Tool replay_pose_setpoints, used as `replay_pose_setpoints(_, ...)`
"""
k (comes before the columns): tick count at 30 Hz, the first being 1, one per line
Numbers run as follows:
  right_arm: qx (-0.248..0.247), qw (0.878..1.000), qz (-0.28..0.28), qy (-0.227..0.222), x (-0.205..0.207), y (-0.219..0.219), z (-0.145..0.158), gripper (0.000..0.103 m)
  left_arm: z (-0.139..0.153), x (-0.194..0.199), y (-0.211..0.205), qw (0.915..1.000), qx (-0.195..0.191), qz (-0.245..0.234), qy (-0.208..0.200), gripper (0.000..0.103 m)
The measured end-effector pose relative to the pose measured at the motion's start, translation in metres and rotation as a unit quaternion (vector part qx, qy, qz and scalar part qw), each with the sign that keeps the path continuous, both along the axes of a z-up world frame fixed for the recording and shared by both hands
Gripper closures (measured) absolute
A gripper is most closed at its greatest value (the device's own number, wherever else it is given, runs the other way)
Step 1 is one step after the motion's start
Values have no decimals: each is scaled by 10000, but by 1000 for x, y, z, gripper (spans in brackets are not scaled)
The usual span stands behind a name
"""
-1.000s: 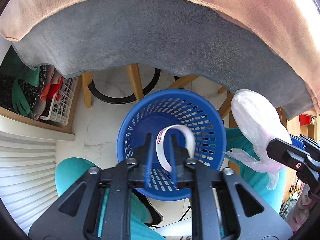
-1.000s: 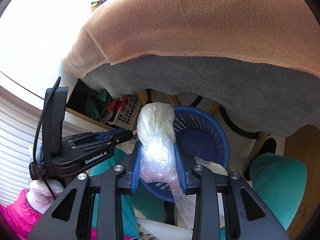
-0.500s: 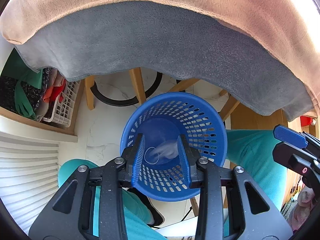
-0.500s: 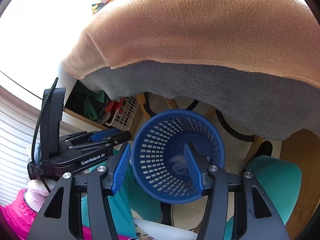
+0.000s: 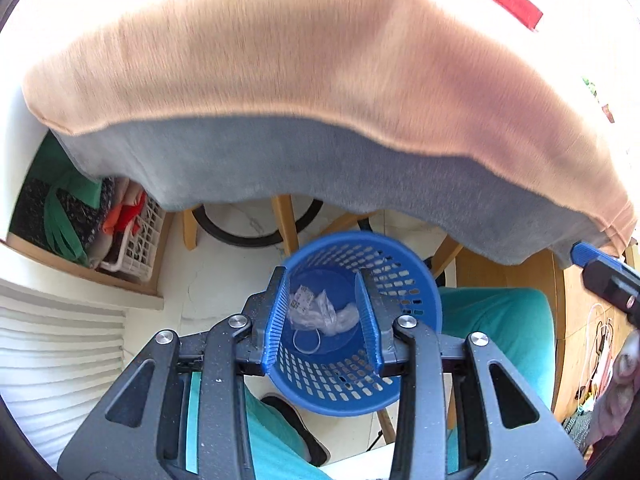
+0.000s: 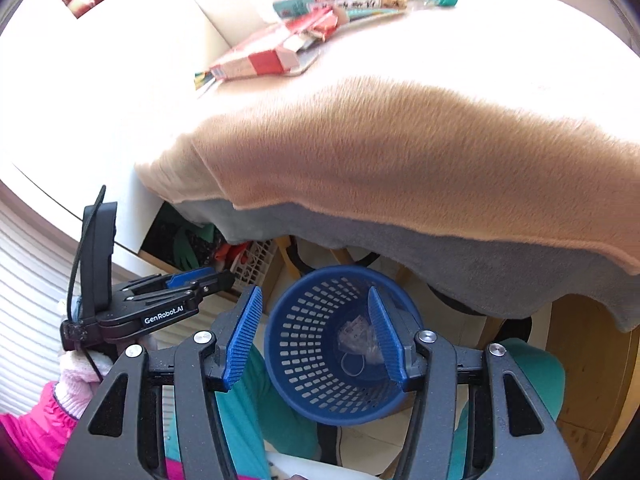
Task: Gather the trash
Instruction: 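Open both tools to drop the bag and rubber band into the basket, then grasp the clear teal-capped bottle with the right tool while the left tool grasps the white wrapper strip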
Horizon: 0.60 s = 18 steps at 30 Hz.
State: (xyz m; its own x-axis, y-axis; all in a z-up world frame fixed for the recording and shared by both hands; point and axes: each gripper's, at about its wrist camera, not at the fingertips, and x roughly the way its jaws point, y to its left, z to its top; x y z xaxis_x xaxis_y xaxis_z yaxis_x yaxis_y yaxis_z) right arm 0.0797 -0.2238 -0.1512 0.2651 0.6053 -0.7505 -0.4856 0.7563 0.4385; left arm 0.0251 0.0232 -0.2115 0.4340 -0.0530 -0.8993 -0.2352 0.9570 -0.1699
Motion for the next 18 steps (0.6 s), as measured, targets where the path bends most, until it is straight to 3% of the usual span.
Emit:
replay_pose_setpoints(4,235,9983,-420,-320,15,-21,31,36,28,3,9,9994,140,5,-312,69)
replay_pose_setpoints(9,281,9931,-791,-817,40,-35,66,36,66,12,21,9970,296,6,-718,69)
replay_pose_setpoints(10,263,9922,-829,-892,46,-37,71,36,73,15,23,9963,339,2,-786,68)
replay_pose_setpoints(13,259,9906,-862,-1033,61,-35,86,36,92,25,29,9938,452,-37,-1014,50)
replay_pose_setpoints(18,291,9898,-979,-991,89,-30,98,34,119,51,37,9893,709,-108,-1273,49)
